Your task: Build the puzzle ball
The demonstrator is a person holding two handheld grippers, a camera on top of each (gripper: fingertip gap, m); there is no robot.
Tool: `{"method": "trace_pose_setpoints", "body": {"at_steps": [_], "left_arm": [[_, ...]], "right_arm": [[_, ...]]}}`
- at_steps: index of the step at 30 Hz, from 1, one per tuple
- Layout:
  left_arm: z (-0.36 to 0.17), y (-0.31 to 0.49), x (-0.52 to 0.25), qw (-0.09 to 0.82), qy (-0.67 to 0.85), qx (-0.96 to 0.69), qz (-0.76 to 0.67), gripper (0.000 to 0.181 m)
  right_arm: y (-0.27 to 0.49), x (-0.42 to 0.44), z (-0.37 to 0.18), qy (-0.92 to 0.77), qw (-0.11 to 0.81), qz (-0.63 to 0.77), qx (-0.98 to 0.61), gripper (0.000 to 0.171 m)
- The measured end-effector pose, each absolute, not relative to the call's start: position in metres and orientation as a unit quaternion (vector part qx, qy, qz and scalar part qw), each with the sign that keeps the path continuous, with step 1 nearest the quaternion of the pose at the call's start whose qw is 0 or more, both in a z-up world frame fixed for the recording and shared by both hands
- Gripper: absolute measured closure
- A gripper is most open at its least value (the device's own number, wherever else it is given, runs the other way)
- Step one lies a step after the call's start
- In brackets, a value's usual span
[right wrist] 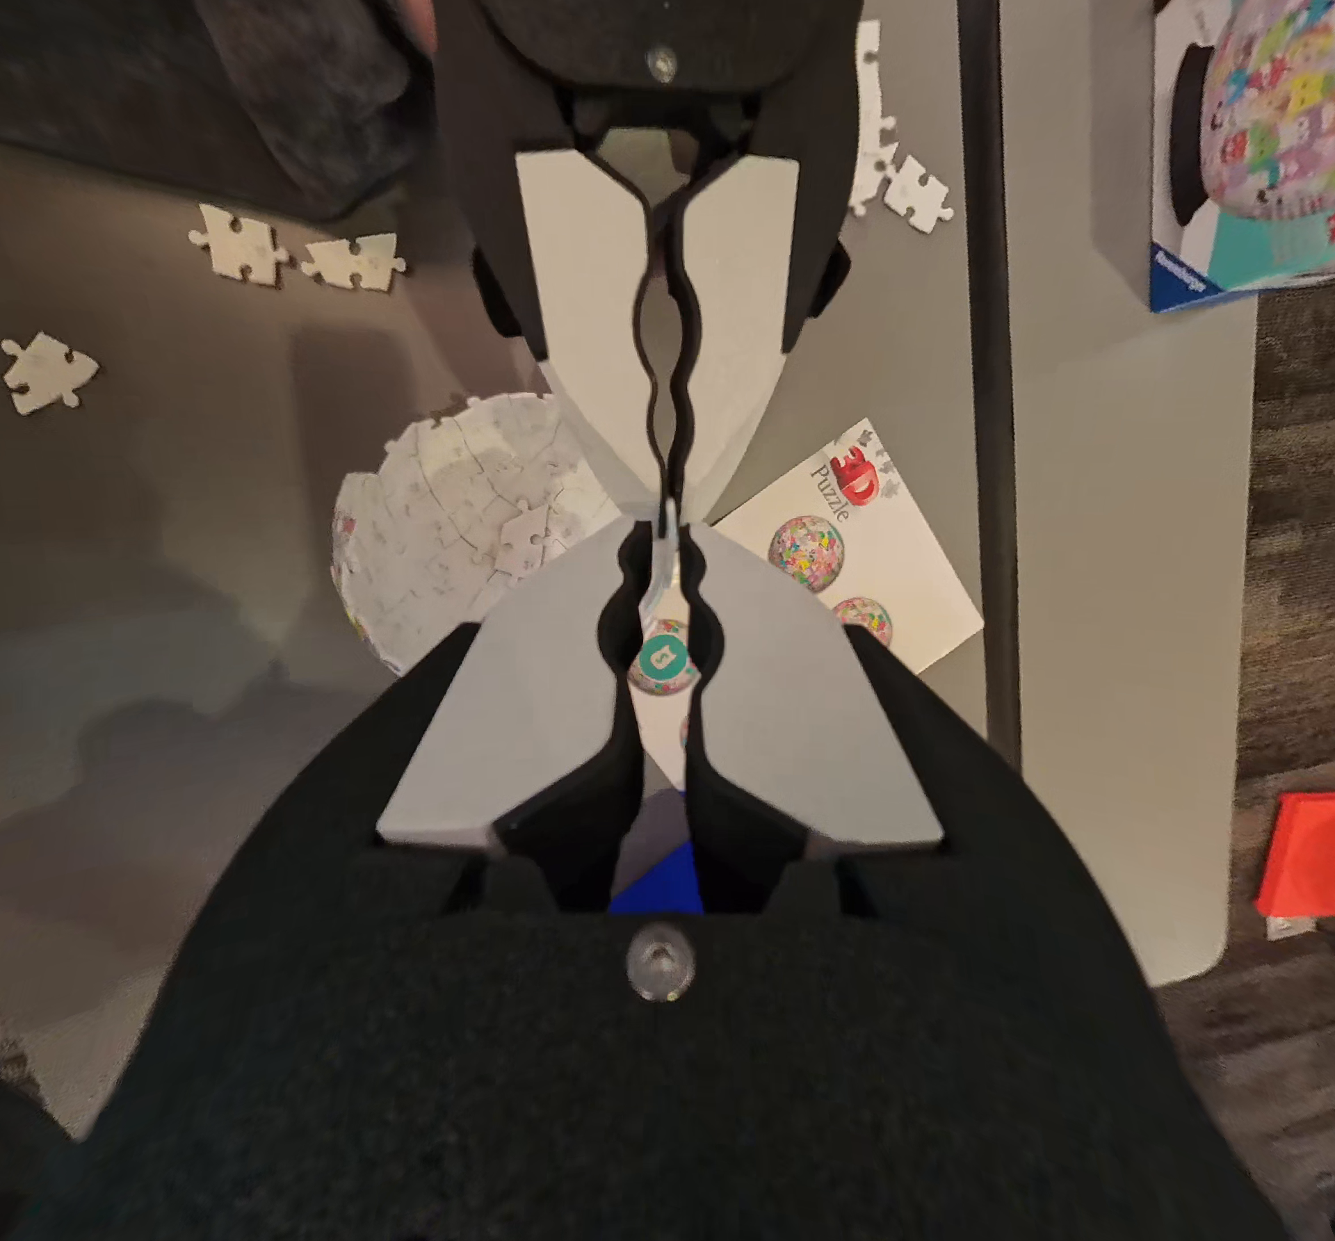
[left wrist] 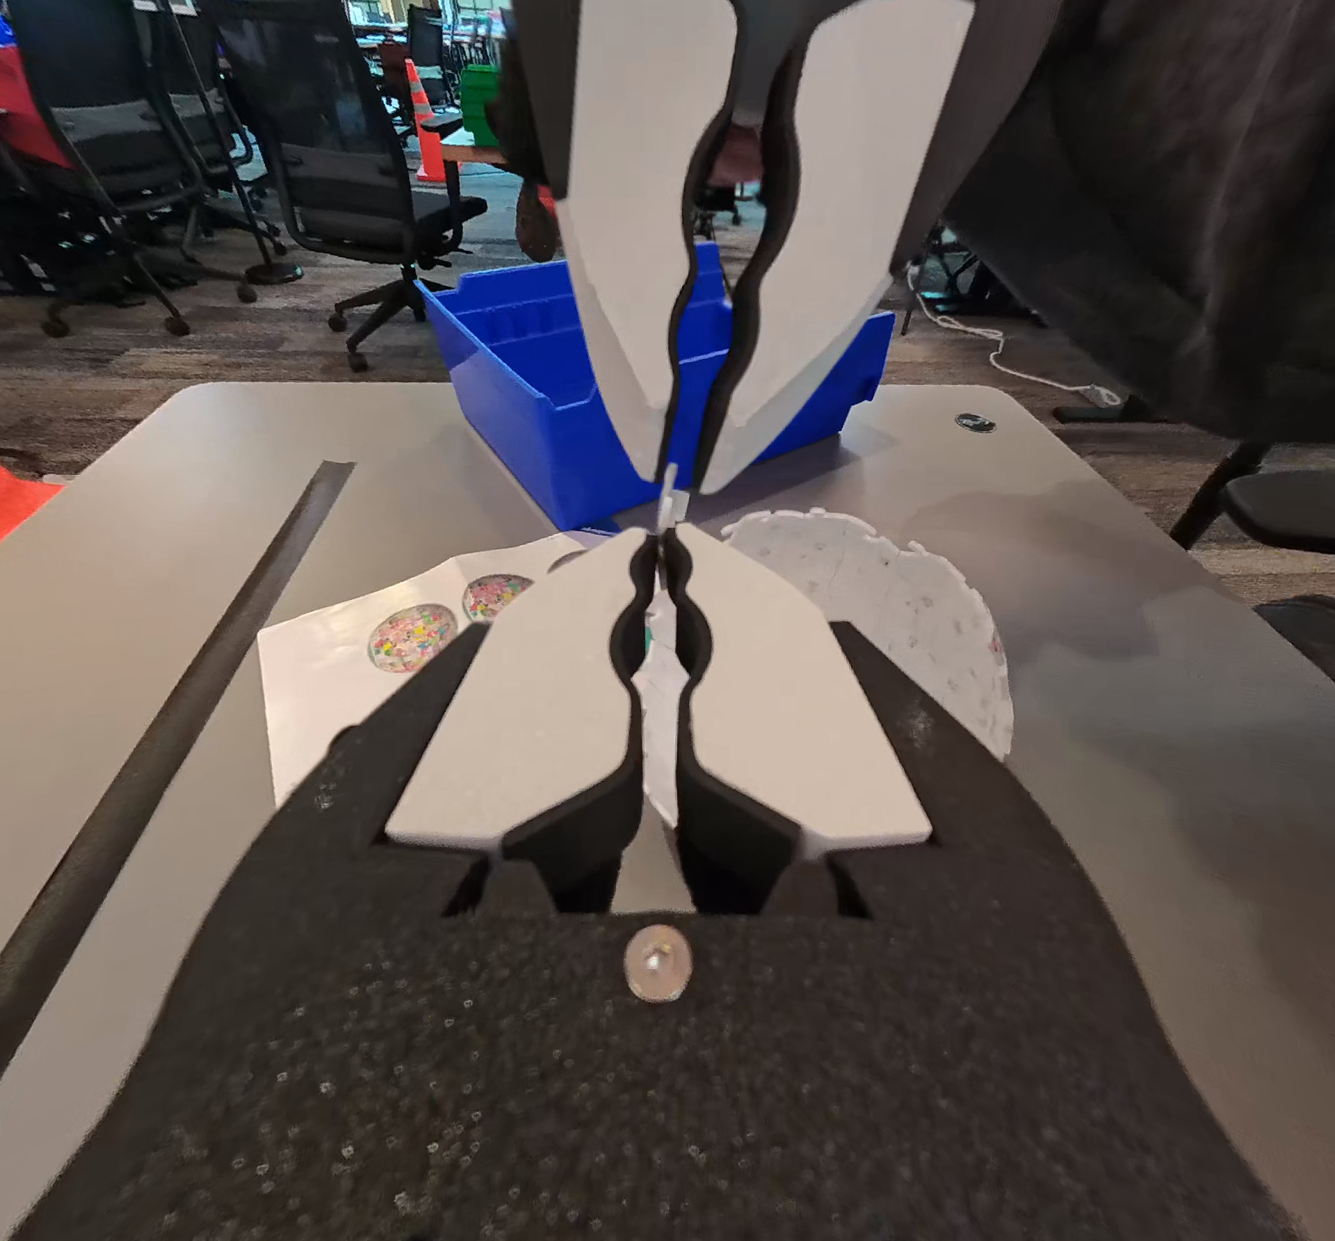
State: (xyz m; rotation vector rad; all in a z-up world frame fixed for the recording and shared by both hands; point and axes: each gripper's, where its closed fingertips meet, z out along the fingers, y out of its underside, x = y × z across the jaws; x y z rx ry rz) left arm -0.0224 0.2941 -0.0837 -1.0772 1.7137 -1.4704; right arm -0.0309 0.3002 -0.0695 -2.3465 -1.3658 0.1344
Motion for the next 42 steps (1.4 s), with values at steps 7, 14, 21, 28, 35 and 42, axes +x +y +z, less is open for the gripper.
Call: {"method": "trace_pose_setpoints", "body": {"at_steps": [7,14,21,28,35,42], "left_arm": [[-0.085,0.292,-0.023,0.31,0.657,-0.405,-0.555,0.18],[-0.078,0.293,-0.026,0.312,0.65,-0.4,-0.566,0.18],[-0.079,0.291,-0.026,0.313,0.649,-0.394,-0.571,0.179],[-0.103,0.342,-0.021,0.335,0.619,-0.458,-0.543,0.162],[-0.166,0.342,-0.004,0.271,0.662,-0.501,-0.488,0.17],[-0.172,0.329,0.005,0.263,0.682,-0.489,-0.475,0.174]], "right_arm": [[0.303,-0.032,-0.071,-0.535,0.141,0.025,-0.832,0.165],[0.3,-0.029,-0.071,-0.54,0.114,0.019,-0.833,0.165],[0.298,-0.03,-0.075,-0.536,0.11,0.034,-0.837,0.169],[0.296,-0.018,-0.09,-0.511,0.09,0.042,-0.854,0.169],[0.296,-0.009,-0.133,-0.516,0.043,0.012,-0.856,0.169],[0.299,-0.011,-0.145,-0.5,0.024,0.018,-0.866,0.169]]}}
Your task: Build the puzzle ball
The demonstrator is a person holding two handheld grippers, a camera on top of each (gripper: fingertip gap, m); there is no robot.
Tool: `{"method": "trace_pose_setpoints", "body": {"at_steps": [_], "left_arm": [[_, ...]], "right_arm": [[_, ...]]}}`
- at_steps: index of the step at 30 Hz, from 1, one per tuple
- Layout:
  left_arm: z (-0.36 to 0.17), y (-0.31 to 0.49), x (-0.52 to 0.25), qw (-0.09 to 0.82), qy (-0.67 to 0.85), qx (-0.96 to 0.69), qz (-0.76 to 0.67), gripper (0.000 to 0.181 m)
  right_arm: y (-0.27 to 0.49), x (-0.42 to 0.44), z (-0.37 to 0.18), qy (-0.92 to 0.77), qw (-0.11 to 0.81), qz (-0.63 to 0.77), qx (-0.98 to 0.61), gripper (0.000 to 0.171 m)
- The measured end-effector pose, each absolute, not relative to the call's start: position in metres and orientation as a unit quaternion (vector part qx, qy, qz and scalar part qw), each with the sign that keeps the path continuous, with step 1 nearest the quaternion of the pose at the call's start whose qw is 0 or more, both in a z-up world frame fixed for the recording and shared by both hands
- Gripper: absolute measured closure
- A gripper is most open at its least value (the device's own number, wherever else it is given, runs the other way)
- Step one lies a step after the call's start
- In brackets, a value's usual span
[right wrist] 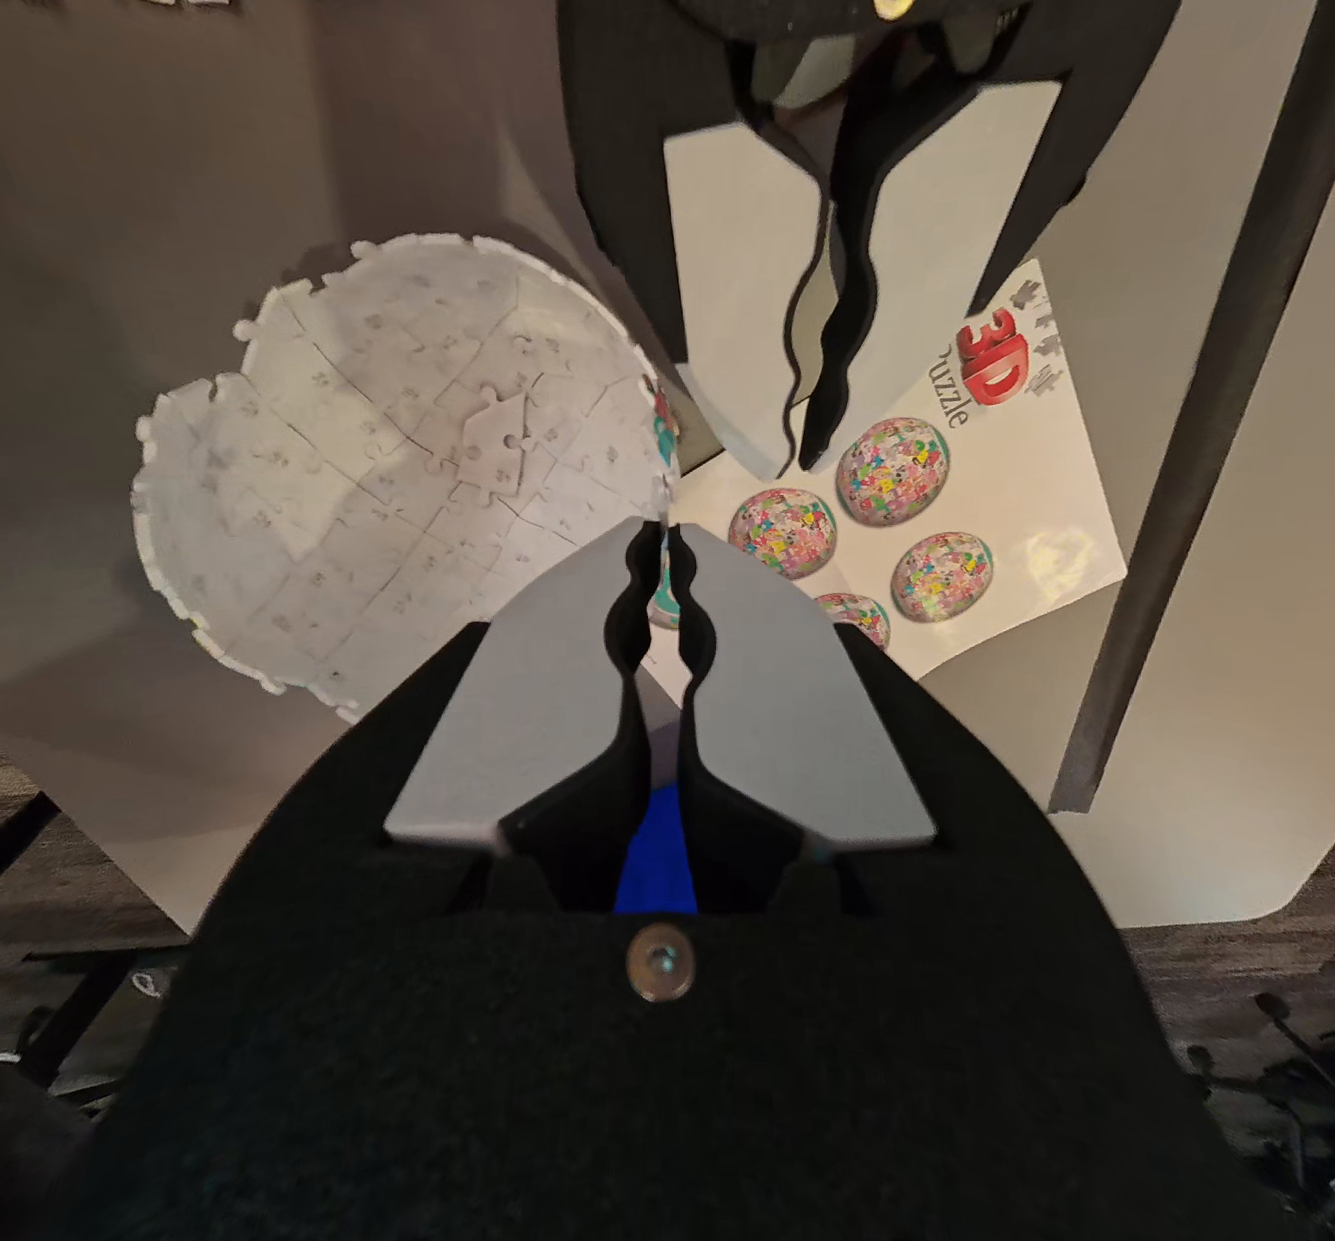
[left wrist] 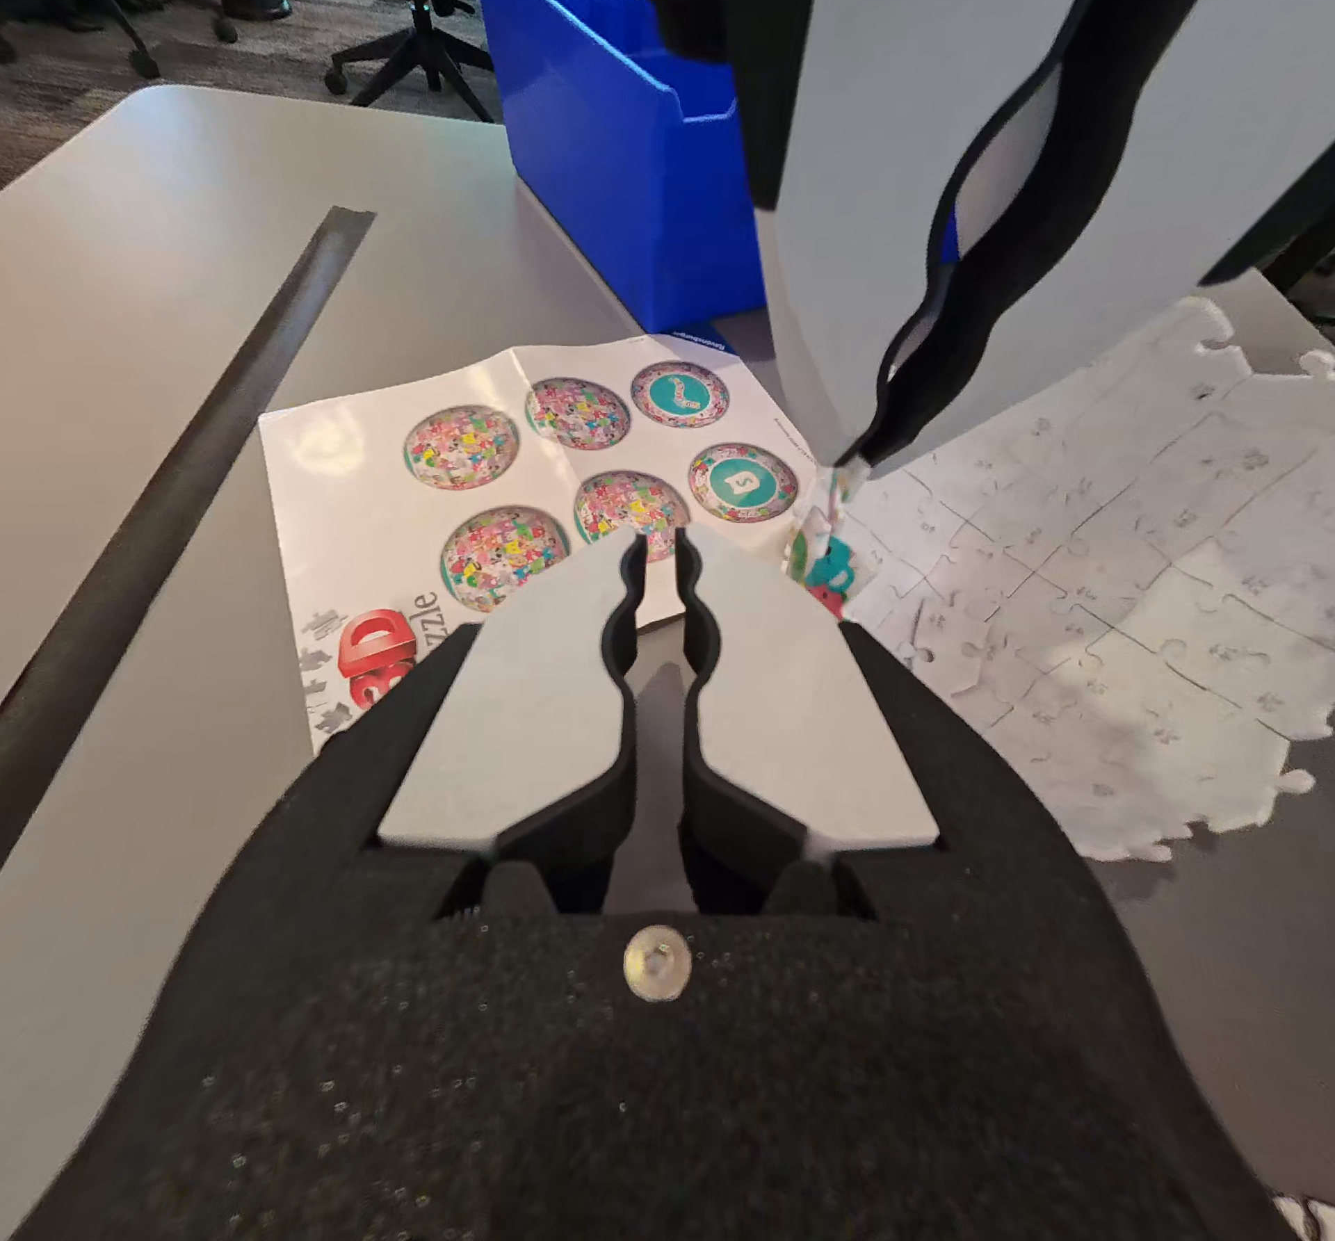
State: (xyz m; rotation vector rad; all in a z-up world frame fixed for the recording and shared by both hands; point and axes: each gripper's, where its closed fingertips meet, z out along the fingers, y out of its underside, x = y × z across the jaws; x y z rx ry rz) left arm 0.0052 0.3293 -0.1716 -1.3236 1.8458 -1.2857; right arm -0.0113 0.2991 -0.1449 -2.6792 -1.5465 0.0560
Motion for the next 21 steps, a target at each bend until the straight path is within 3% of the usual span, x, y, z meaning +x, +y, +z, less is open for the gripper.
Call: {"method": "trace_pose_setpoints", "body": {"at_steps": [21], "left_arm": [[-0.178,0.323,0.005,0.258,0.701,-0.482,-0.458,0.176]], "right_arm": [[0.293,-0.011,-0.165,-0.466,0.038,0.038,-0.883,0.169]]}}
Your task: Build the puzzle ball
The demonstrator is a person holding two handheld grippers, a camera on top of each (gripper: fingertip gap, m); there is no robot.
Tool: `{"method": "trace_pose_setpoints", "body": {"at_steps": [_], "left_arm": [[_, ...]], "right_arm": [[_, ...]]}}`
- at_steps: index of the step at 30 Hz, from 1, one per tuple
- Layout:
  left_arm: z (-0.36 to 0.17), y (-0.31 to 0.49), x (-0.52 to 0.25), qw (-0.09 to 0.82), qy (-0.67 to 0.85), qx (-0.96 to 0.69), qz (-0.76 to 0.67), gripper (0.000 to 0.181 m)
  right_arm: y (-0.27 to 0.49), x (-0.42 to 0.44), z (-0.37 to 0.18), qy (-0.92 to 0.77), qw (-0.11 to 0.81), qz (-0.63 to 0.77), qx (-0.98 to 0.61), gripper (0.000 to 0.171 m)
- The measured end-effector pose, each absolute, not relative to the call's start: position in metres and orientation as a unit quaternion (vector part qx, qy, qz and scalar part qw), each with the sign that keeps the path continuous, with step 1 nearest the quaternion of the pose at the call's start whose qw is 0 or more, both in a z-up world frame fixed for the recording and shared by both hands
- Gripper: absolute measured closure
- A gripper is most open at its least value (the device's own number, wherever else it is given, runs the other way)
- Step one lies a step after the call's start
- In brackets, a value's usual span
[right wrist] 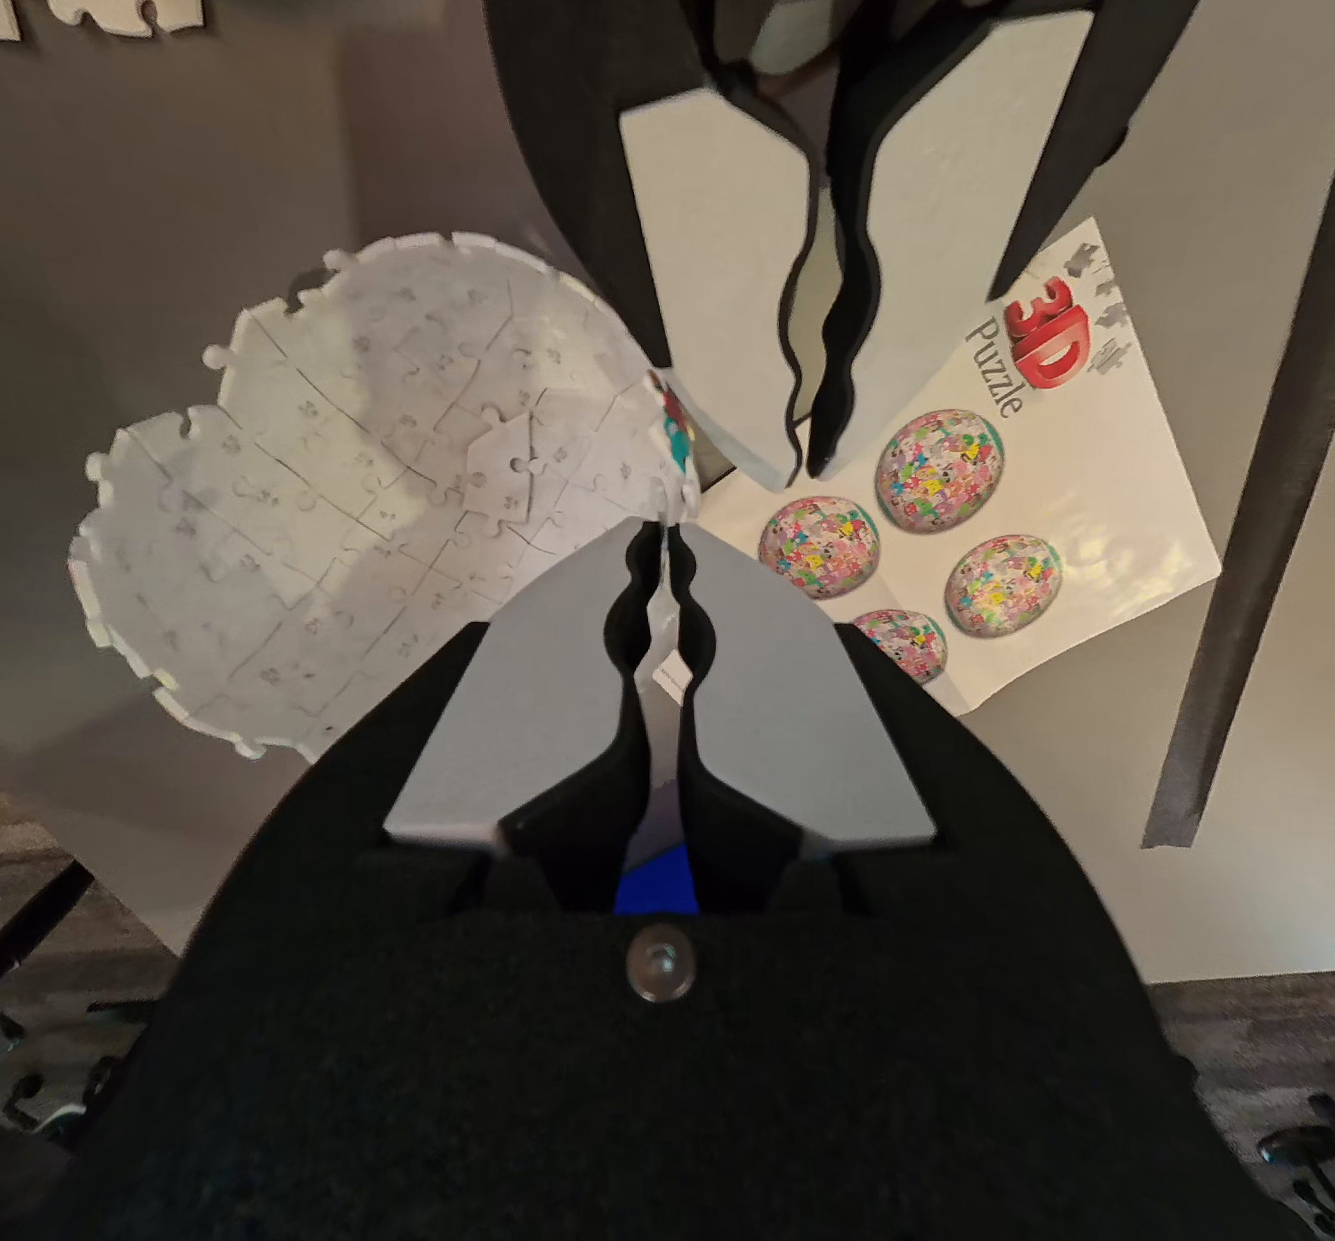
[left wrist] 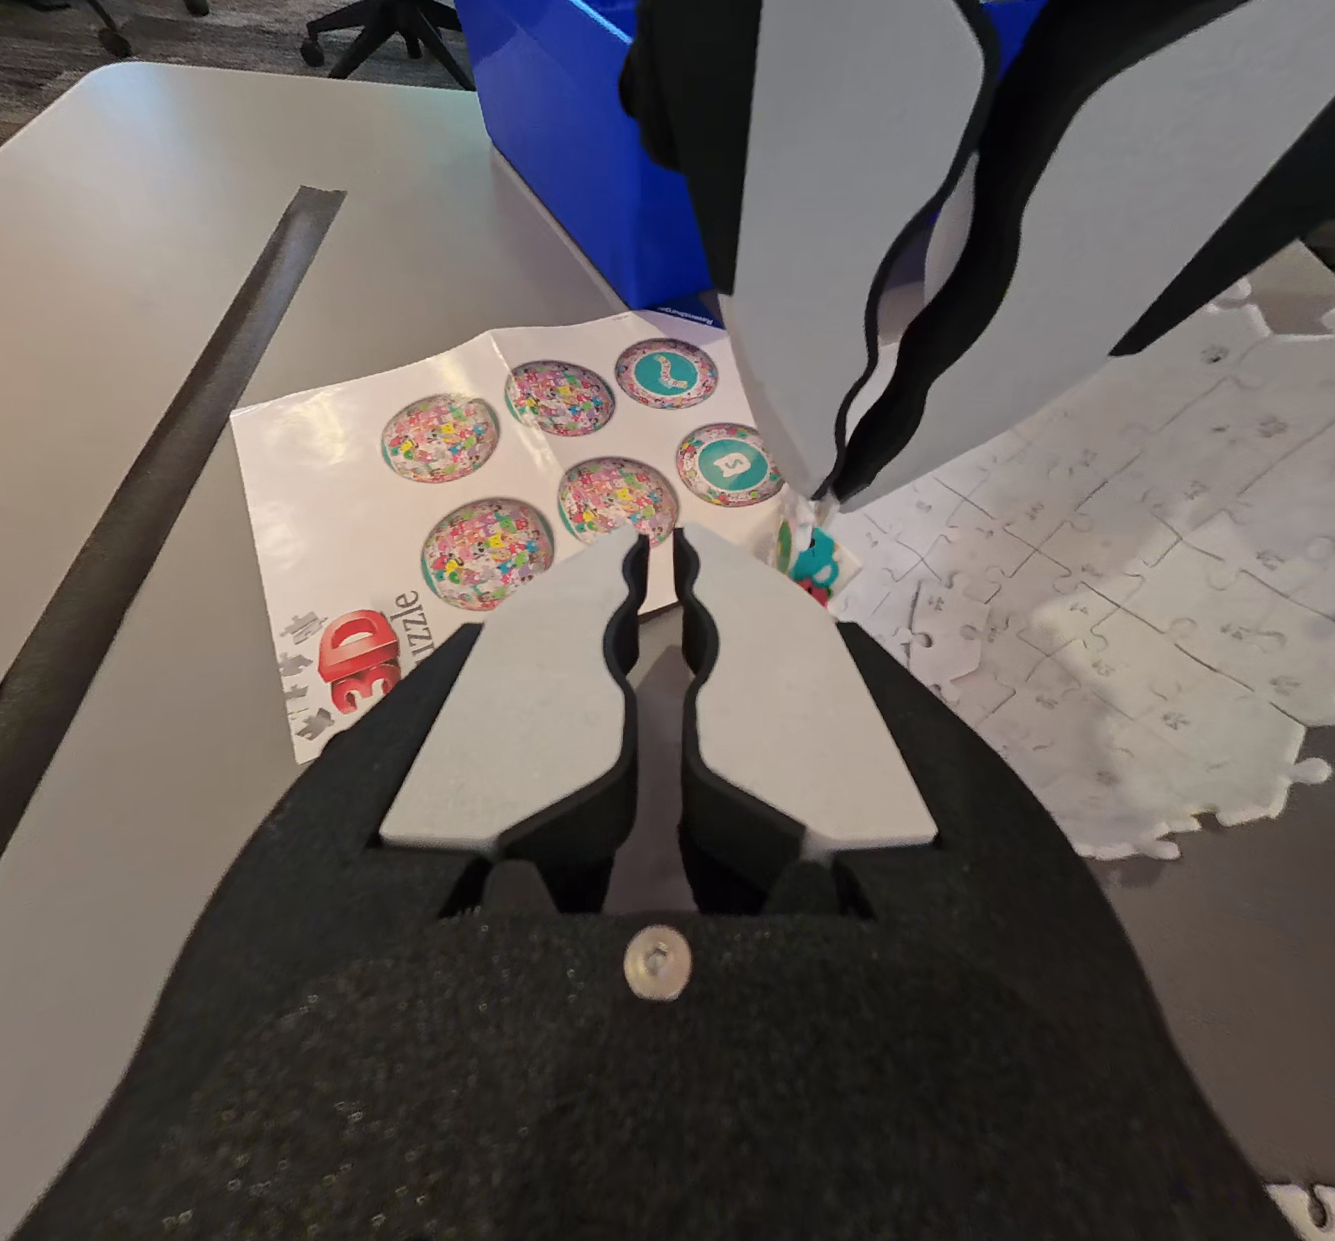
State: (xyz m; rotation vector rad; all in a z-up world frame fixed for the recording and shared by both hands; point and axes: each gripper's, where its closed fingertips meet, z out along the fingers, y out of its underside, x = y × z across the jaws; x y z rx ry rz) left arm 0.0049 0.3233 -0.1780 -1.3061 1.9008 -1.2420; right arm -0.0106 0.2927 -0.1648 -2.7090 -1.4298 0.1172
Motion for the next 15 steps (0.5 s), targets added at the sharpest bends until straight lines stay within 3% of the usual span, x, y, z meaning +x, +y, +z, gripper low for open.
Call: {"method": "trace_pose_setpoints", "body": {"at_steps": [15], "left_arm": [[-0.1821,0.3201,0.0047,0.25,0.712,-0.478,-0.45,0.178]], "right_arm": [[0.299,-0.0074,-0.1665,-0.448,0.081,0.039,-0.89,0.169]]}}
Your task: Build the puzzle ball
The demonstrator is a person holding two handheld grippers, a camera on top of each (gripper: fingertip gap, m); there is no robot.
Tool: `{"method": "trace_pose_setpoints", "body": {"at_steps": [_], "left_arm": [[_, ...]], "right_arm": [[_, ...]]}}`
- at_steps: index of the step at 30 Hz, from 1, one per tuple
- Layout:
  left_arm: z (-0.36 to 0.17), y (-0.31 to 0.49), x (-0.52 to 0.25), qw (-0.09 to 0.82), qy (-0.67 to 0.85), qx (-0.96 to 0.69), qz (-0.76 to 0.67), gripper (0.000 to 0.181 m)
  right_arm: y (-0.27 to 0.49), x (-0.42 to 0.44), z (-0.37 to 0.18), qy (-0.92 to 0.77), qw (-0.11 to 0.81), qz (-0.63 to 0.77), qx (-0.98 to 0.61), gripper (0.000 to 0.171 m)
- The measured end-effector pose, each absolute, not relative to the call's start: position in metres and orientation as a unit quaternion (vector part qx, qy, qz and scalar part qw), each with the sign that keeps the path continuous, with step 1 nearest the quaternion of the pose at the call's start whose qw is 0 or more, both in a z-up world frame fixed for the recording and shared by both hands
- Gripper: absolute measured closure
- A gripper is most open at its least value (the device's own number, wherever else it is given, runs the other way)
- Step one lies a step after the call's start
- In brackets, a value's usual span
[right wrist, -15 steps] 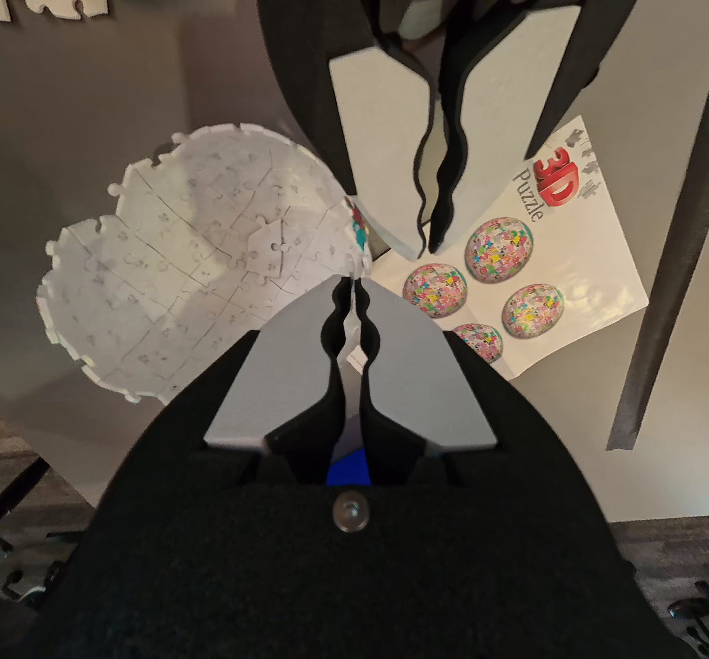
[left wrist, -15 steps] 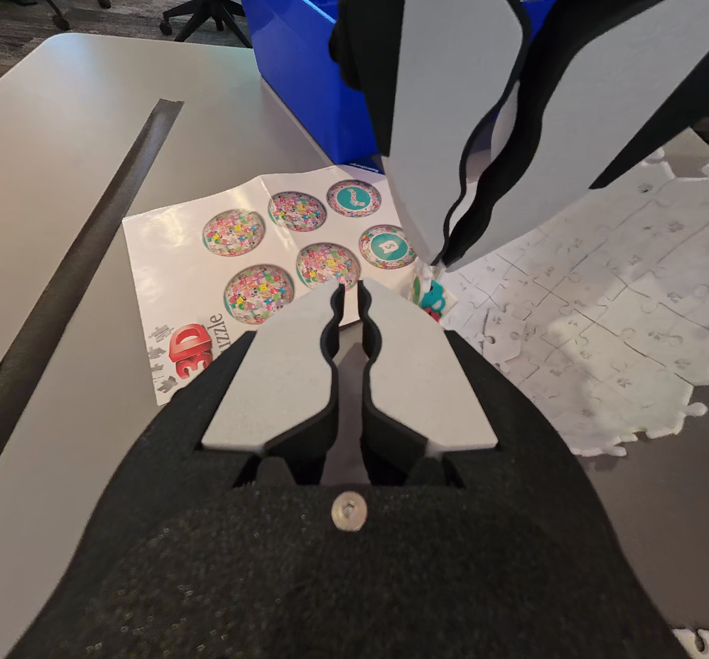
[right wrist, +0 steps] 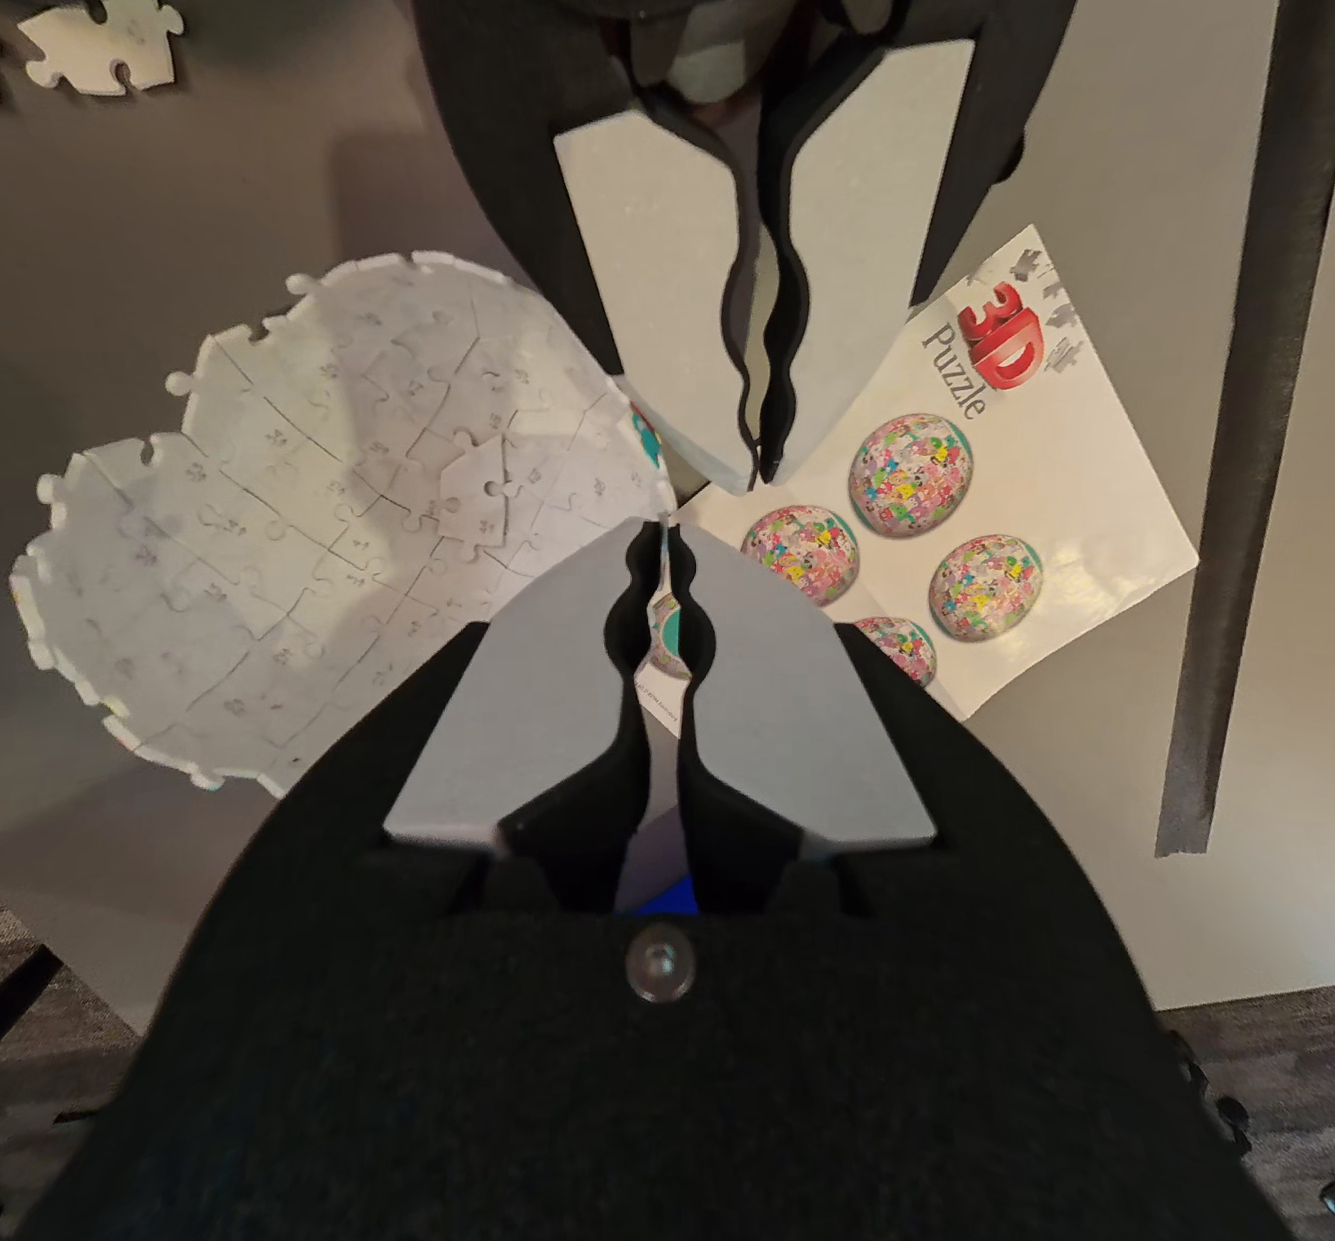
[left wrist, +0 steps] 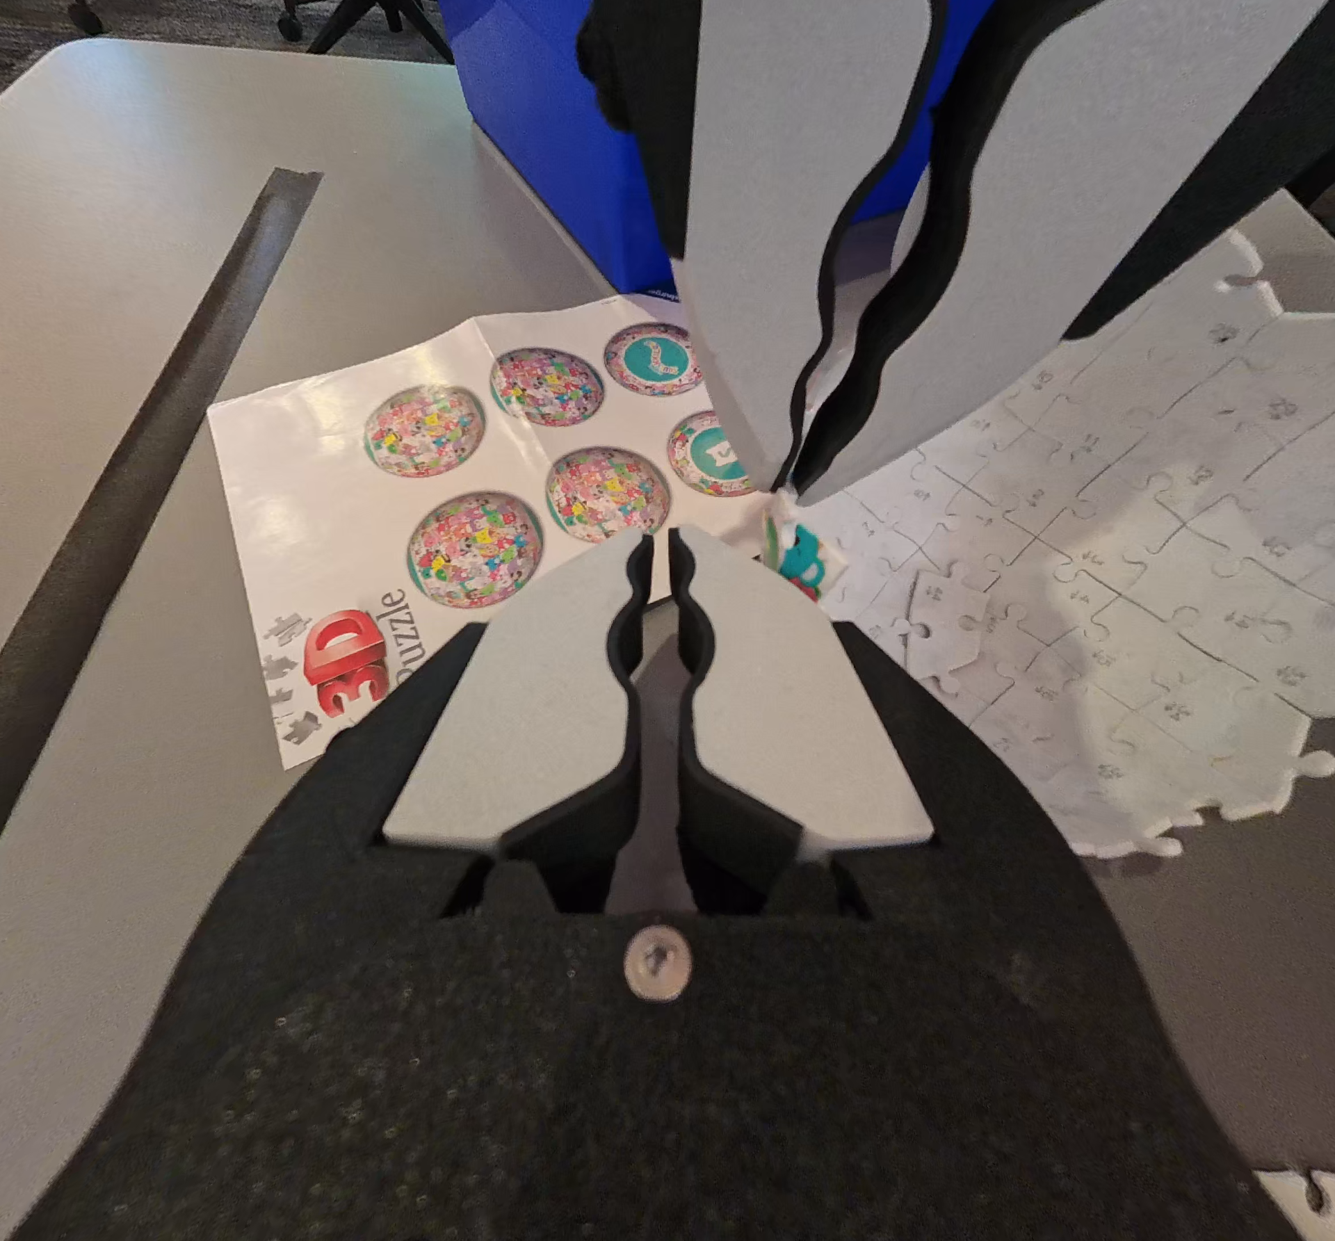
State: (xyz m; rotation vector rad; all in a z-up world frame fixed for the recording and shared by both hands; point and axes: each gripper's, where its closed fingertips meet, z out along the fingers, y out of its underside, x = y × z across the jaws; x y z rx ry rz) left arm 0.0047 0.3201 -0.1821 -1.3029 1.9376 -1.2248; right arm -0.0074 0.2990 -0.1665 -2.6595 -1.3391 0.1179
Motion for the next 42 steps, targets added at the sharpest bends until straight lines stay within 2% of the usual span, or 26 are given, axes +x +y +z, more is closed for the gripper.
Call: {"method": "trace_pose_setpoints", "body": {"at_steps": [26,42], "left_arm": [[-0.175,0.31,0.007,0.231,0.714,-0.452,-0.483,0.181],[-0.178,0.305,0.005,0.16,0.72,-0.449,-0.505,0.181]], "right_arm": [[0.296,-0.007,-0.167,-0.443,0.091,0.04,-0.891,0.169],[0.298,-0.007,-0.168,-0.455,0.093,0.041,-0.885,0.169]]}}
